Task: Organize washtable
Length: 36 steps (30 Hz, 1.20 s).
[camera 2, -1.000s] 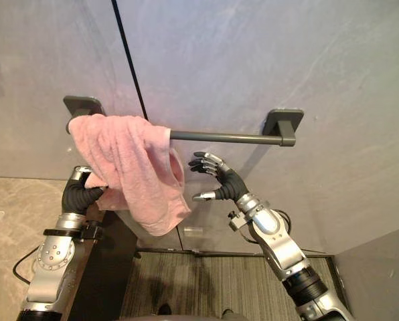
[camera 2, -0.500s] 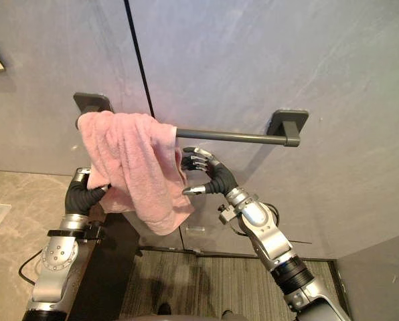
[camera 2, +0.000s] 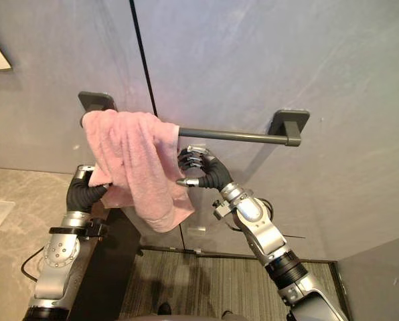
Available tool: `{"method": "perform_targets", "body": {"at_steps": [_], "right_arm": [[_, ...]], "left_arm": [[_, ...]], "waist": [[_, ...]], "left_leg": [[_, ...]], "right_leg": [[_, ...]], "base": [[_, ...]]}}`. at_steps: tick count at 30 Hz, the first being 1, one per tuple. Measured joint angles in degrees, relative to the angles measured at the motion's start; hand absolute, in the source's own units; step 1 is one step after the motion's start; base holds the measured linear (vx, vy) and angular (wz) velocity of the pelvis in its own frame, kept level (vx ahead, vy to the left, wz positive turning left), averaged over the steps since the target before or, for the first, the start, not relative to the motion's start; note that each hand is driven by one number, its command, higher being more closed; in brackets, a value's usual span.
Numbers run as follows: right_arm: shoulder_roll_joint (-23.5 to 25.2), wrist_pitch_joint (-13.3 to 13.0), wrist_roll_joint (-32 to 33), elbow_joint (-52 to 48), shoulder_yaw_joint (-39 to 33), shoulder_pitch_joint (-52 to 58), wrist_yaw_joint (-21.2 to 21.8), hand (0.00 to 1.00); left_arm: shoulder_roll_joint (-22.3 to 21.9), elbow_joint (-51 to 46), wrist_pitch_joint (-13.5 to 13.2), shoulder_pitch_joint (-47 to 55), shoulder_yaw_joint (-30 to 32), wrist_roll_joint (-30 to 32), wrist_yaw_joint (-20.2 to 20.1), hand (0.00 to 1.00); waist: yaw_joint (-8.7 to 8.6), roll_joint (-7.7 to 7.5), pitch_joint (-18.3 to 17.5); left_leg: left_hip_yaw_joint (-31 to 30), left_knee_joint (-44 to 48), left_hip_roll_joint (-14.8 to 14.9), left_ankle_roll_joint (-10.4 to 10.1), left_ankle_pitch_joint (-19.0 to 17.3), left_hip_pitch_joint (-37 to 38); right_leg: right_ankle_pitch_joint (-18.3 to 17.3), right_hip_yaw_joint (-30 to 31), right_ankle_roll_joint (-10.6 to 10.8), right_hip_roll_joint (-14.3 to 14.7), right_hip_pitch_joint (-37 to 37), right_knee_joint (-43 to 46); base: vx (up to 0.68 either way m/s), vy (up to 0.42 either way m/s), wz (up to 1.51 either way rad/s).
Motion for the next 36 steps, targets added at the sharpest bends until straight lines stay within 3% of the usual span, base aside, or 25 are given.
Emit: {"method": "perform_targets", "body": {"at_steps": [21,22,36], "right_arm": [[0.3,0.0,0.0,0.2,1.0,-1.0,0.4,1.0],[0.3,0.0,0.0,0.2,0.9,-1.0,0.4,0.0],[0.8,0.0,-2.4,0.2,-1.8,1.3,0.3,0.0]], "left_arm": [[-0.5,0.0,0.0,0.0,0.0,0.0,0.0,1.0],[-0.5,0.0,0.0,0.0,0.0,0.0,0.0,1.0],[-0.7,0.0,0.0,0.0,0.3,0.1,0.0,1.0]], "waist": [[-0.04,0.01,0.0],[-0.04,0.02,0.0],[-0.07,0.02,0.0]], "left_leg": [[-0.1,0.0,0.0,0.0,0.5,-0.1],[-0.1,0.0,0.0,0.0,0.5,-0.1],[-0.1,0.0,0.0,0.0,0.5,-0.2]], "right_leg": [[0.4,-0.1,-0.1,0.0,-0.1,-0.1],[0.4,-0.1,-0.1,0.0,-0.1,-0.1],[0.4,-0.1,-0.1,0.0,-0.1,-0.2]], "base": [[0.0,0.0,0.0],[0.0,0.0,0.0],[0.0,0.0,0.0]]}}
